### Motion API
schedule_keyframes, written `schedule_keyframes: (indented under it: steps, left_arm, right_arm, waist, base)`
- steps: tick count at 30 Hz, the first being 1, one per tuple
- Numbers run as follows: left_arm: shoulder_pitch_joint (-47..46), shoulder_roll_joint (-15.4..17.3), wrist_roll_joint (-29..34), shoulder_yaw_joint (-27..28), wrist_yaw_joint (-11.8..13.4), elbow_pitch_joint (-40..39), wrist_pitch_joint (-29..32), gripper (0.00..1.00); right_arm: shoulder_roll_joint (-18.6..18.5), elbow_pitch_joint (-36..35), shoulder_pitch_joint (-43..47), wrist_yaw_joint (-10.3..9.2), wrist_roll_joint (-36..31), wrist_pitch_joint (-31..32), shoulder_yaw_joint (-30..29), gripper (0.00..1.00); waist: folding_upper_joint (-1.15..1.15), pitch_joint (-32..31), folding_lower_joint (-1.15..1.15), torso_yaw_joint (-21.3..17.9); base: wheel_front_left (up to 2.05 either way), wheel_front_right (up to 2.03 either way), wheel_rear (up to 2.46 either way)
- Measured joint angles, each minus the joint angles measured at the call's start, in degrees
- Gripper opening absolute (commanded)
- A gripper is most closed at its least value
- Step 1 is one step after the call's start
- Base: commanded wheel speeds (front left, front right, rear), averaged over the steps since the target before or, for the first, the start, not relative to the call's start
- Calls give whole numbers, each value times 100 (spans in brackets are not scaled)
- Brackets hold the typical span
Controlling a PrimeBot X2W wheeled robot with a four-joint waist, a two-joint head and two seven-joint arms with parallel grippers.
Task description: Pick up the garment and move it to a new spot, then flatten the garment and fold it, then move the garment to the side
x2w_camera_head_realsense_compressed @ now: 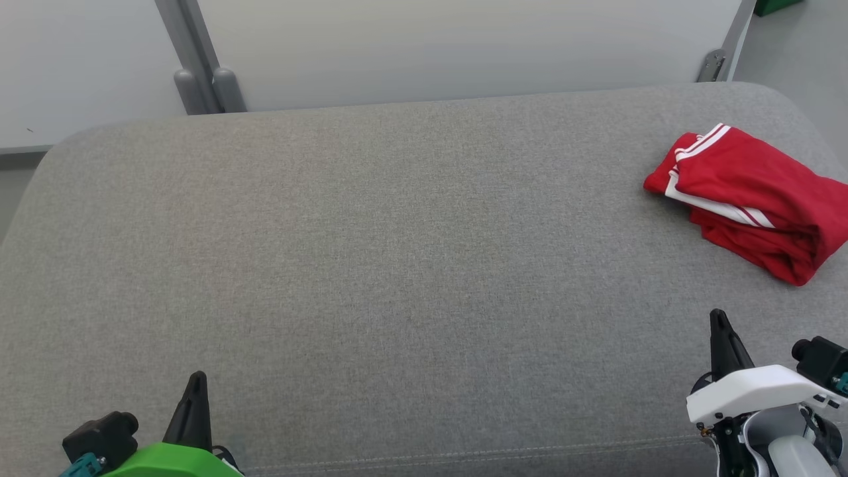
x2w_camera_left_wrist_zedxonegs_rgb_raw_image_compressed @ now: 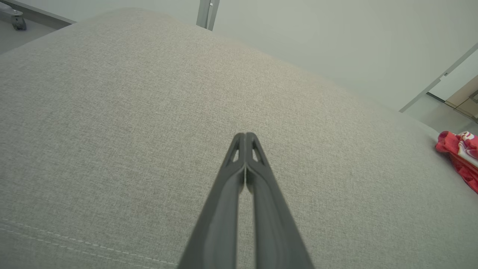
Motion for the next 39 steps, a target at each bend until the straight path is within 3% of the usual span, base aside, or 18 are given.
schedule_keyframes:
  steps: [39]
  left_arm:
    - [-455,-151,-2995,549,-444,457,584,0]
  right_arm:
    - [219,76,-294,555,2932,854,-635,0]
  waist:
    - [0,-8,0,-34]
  base:
    - [0,0,0]
